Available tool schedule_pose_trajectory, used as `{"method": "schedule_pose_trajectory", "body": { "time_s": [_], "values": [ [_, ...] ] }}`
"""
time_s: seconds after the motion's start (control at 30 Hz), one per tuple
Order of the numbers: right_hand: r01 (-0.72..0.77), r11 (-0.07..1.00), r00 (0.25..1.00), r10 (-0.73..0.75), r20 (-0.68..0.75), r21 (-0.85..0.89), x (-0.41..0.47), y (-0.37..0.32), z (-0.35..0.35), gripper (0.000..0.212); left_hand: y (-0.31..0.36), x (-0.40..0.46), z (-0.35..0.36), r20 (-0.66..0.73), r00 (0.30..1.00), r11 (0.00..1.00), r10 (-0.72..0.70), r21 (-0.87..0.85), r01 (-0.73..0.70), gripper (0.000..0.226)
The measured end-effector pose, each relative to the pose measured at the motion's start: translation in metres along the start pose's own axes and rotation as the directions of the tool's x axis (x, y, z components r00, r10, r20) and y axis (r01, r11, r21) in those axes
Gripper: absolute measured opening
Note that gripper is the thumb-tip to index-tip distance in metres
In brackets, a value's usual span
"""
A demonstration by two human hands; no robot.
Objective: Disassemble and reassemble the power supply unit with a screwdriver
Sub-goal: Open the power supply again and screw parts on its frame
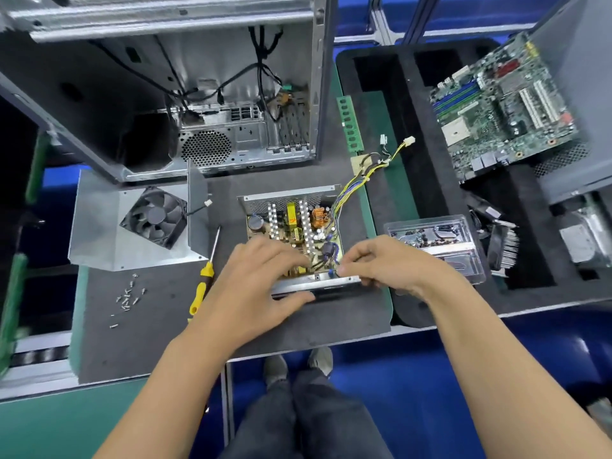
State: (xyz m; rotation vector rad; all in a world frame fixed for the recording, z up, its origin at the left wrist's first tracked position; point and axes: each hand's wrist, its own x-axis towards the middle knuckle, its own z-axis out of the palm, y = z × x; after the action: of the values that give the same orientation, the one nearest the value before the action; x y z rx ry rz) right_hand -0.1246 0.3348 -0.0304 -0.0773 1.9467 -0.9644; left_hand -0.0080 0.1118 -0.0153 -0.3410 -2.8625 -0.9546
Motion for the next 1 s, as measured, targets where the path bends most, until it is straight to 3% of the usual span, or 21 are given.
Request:
{"method": "schedule_pose_trajectory", "body": {
  "time_s": [0.2, 0.47, 0.67, 1.0],
  "values": [
    [0.003, 0.996, 0.997, 0.003, 0.071, -0.085, -0.001, -0.008, -0.003, 0.021, 0.008, 0.010, 0.006, 0.247, 0.966, 0.996, -0.080, -0.011, 0.086, 0.034],
    [-0.055, 0.987, 0.994, 0.070, 0.089, -0.154, 0.000, -0.023, 0.004, 0.029, 0.011, 0.020, 0.009, 0.393, 0.890, 0.970, -0.229, 0.014, 0.244, 0.025],
    [-0.081, 0.990, 0.966, 0.106, 0.238, -0.112, 0.004, -0.030, -0.004, 0.023, 0.010, 0.020, 0.009, 0.409, 0.870, 0.959, -0.274, 0.044, 0.281, 0.015],
    [-0.044, 0.987, 0.941, 0.093, 0.326, -0.153, 0.013, -0.028, -0.014, 0.013, 0.014, 0.021, 0.006, 0.443, 0.854, 0.961, -0.271, 0.076, 0.266, 0.019]
  ]
}}
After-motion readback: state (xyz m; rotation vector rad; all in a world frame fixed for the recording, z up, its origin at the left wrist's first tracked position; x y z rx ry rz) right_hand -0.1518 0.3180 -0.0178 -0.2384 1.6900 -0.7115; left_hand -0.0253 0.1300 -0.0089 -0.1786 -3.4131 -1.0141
